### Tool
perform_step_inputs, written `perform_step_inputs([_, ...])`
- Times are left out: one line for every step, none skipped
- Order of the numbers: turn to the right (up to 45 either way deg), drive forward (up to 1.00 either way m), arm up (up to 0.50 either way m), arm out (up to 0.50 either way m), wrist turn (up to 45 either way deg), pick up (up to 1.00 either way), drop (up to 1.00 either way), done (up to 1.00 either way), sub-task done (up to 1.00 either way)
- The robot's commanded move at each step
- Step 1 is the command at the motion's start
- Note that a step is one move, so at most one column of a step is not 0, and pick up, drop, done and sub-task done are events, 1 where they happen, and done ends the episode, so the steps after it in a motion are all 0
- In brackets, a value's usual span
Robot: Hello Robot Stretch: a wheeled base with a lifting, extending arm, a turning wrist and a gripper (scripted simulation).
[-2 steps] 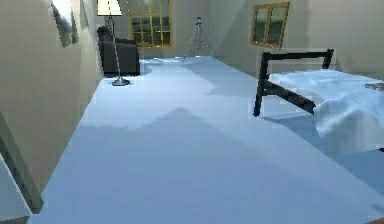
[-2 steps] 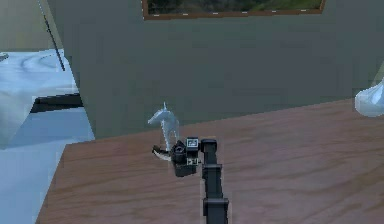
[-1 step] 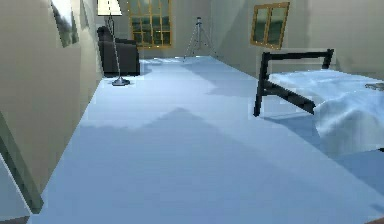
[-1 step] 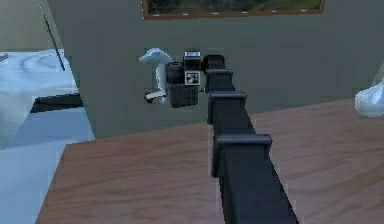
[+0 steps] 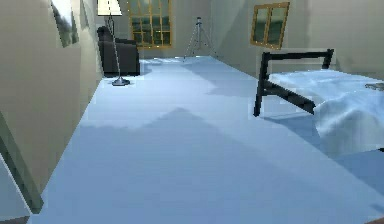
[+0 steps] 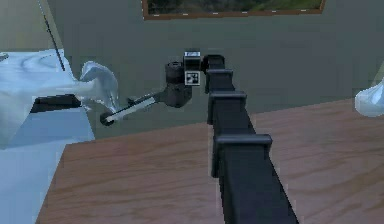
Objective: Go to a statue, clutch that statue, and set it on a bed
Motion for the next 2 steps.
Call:
perform_step_inputs([0.0,0.0,0.0,0.0,-45.0,0.0,0.0,0.0,0.0])
perform_step_inputs([0.0,0.0,0.0,0.0,-21.0,0.0,0.0,0.0,0.0])
